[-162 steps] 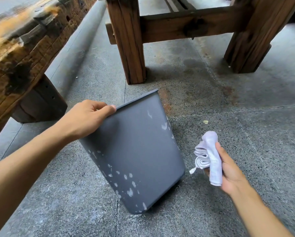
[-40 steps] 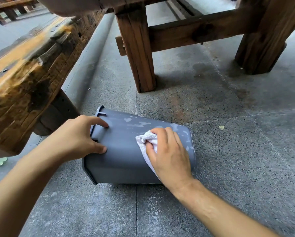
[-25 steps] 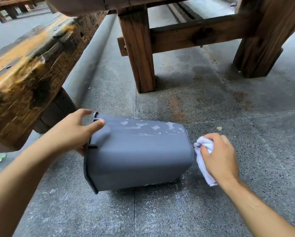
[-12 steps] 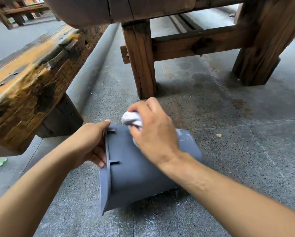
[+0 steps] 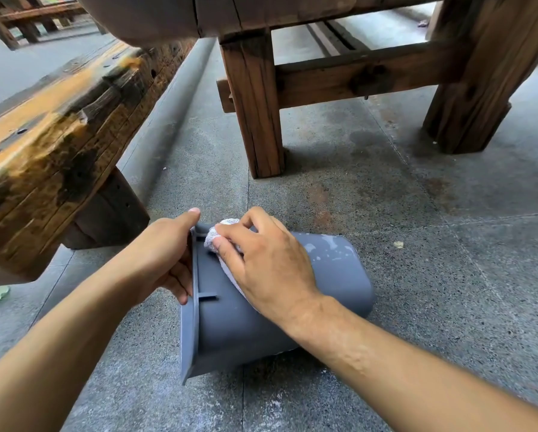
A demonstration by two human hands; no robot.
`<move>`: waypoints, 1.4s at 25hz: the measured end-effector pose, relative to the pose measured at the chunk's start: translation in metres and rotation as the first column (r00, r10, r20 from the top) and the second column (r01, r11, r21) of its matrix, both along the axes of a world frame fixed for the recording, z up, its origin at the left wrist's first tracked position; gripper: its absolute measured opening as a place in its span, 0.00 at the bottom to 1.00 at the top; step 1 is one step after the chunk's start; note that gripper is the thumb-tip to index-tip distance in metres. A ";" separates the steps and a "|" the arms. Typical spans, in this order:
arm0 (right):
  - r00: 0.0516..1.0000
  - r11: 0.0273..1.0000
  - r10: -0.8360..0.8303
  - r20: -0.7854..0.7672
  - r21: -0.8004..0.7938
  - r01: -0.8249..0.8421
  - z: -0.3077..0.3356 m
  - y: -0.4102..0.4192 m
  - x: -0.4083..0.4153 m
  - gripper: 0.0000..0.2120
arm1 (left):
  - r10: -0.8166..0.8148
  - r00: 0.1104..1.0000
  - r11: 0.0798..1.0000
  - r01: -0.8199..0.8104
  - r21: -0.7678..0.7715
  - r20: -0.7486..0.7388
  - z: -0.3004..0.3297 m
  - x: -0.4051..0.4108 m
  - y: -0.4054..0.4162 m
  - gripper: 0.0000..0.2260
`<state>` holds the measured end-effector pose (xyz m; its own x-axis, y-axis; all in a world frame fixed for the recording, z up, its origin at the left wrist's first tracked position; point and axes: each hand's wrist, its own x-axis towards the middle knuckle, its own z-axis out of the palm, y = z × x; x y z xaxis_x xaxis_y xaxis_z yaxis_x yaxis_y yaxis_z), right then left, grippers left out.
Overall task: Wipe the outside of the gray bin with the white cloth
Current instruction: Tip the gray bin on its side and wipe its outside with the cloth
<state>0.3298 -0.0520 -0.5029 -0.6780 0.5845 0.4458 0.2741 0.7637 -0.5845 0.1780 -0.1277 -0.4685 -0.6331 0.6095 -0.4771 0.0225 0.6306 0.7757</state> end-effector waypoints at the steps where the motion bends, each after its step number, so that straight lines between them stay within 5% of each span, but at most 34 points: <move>1: 1.000 1.000 -0.015 -0.003 0.002 0.015 -0.002 0.001 0.000 0.13 | -0.001 1.000 1.000 0.001 0.002 0.000 0.000 0.001 0.001 0.28; 35: 0.862 0.899 -0.431 0.267 0.044 0.436 -0.086 0.125 0.072 0.10 | 0.038 0.999 0.999 -0.038 -0.001 -0.023 -0.010 -0.012 -0.007 0.29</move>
<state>0.4022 0.0726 -0.5886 -0.4449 0.8527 0.2737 0.7208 0.5223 -0.4557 0.1657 -0.1345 -0.4789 -0.6664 0.5843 -0.4631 0.0165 0.6325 0.7744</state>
